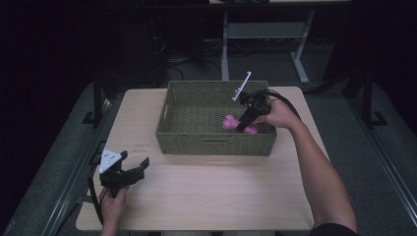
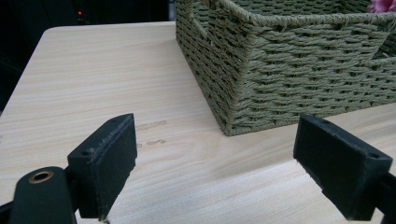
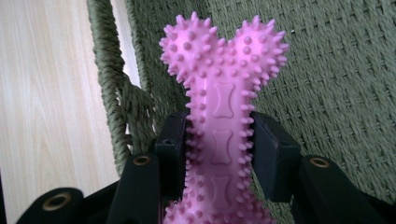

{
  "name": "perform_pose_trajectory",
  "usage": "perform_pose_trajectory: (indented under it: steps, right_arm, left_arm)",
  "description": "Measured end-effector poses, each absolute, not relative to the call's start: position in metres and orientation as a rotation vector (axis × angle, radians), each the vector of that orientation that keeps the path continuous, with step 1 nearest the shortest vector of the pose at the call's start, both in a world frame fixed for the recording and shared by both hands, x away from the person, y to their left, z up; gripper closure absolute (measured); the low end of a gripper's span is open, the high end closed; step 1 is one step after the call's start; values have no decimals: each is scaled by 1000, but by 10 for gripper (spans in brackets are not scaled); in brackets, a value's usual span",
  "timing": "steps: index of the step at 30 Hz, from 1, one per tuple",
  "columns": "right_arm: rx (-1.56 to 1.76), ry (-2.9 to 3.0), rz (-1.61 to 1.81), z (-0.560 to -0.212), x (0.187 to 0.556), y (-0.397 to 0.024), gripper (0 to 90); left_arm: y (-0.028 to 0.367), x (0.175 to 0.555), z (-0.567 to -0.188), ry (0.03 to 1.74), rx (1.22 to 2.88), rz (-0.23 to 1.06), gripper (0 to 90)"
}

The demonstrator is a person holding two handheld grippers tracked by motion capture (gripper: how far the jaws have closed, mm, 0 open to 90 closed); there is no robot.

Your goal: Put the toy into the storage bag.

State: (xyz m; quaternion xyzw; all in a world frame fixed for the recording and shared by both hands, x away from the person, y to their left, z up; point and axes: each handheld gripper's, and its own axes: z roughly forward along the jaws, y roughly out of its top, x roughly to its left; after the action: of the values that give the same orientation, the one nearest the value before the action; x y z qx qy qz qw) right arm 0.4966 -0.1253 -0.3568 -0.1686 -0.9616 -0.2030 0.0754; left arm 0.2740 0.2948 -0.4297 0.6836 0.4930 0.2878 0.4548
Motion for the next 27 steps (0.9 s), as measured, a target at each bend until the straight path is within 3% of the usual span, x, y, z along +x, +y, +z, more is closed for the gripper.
perform_pose_trajectory:
  steps: [27]
  right_arm:
    - [-568, -2873, -509, -389, 504, -114, 576]
  left_arm:
    - [294, 274, -430, 1221, 1694, 722, 130]
